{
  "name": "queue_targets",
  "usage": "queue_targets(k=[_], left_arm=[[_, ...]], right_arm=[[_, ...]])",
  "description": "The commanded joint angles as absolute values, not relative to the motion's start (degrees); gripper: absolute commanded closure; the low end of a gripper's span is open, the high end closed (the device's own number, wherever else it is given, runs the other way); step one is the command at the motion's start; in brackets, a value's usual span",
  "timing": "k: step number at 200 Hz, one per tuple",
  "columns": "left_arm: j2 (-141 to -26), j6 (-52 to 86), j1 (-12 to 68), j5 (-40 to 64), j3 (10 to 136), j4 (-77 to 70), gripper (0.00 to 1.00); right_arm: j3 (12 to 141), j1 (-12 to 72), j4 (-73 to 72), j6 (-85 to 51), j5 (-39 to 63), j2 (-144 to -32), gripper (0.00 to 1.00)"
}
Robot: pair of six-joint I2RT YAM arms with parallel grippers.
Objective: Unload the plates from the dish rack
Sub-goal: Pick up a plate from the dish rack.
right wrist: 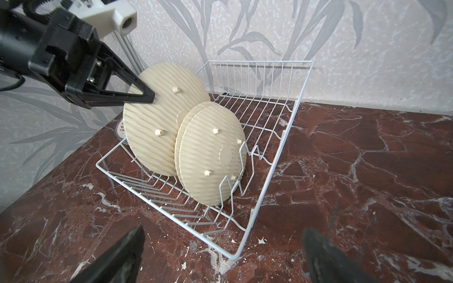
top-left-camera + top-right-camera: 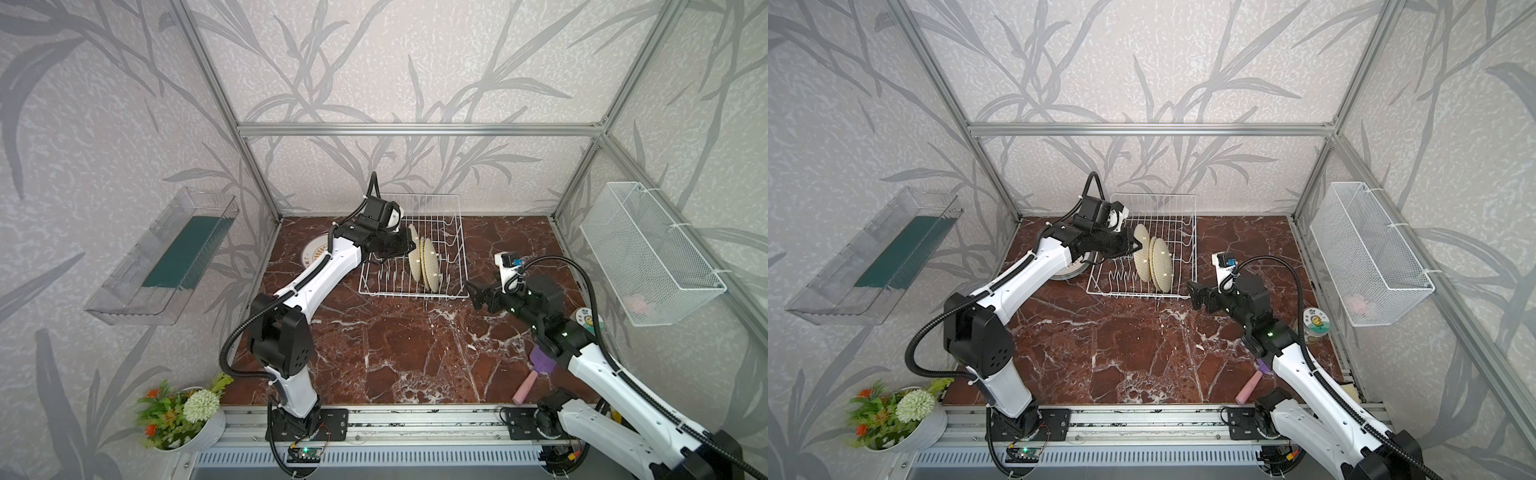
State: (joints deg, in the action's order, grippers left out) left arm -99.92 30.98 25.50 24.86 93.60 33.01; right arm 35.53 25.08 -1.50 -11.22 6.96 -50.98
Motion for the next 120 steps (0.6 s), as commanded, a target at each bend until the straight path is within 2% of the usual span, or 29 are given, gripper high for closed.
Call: queue_targets(k=[1,120], left_arm=[[-96.57,29.87,25.49,22.96,94.46,32.71,1.0],[-95.01,27.03,24.81,19.07,96.13,35.9,1.0]], right_arm=[[36.93,25.31,-3.49,-12.05,7.82,-50.98,0.01],[37.18,25.29,-2.66,-12.46,7.73,-50.52,0.01]])
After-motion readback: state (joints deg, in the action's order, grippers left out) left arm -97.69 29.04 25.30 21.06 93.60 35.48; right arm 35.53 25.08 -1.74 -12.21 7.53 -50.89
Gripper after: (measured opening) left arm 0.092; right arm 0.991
